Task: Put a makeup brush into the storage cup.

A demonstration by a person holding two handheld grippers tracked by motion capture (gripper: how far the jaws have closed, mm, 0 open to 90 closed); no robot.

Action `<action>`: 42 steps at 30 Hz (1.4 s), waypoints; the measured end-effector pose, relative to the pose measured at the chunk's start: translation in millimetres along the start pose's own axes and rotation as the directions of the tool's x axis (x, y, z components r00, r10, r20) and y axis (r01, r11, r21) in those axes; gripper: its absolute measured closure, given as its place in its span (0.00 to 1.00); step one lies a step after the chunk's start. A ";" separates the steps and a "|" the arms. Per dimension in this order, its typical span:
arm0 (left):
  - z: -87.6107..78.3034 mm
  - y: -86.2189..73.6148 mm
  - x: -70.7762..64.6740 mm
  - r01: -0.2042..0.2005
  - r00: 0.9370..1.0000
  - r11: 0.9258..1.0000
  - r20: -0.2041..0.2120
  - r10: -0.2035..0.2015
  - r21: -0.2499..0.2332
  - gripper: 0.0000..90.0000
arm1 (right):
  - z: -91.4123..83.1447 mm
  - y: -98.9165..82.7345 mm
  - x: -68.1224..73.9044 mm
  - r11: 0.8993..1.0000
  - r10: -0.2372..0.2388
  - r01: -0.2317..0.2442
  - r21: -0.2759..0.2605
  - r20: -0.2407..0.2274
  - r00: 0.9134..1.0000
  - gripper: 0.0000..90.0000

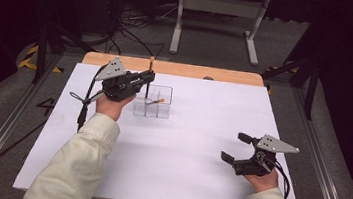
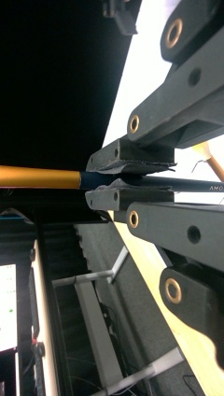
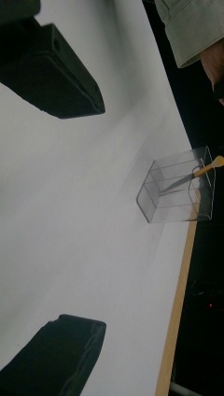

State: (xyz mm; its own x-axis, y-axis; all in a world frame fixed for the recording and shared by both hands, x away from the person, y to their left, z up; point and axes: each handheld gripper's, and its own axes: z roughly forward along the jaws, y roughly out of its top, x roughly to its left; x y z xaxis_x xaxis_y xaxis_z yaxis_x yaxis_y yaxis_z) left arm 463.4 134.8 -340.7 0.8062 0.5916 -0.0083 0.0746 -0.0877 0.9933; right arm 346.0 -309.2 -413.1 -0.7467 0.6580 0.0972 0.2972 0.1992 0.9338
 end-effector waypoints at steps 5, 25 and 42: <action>5.4 -2.8 1.7 0.003 1.000 1.000 -0.016 -0.004 -0.015 0.92 | 0.0 0.0 -0.1 1.000 -0.001 0.001 0.001 -0.002 1.000 0.00; 22.5 -16.1 8.0 0.041 0.998 0.998 -0.055 -0.043 -0.043 0.92 | -1.1 -0.1 -0.6 1.000 0.000 0.000 -0.006 -0.015 1.000 0.00; 28.9 -31.0 11.5 0.043 0.996 0.998 -0.072 -0.045 -0.039 0.91 | -3.1 -0.1 0.1 1.000 0.006 -0.006 -0.018 -0.025 1.000 0.00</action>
State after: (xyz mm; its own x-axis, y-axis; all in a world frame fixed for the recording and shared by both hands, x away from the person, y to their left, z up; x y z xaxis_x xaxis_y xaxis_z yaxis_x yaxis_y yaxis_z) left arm 487.3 121.2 -374.9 0.7579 0.6509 -0.0450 0.0859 -0.0312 0.9958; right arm 344.1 -311.4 -412.1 -0.7596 0.6408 0.1109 0.2911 0.1825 0.9391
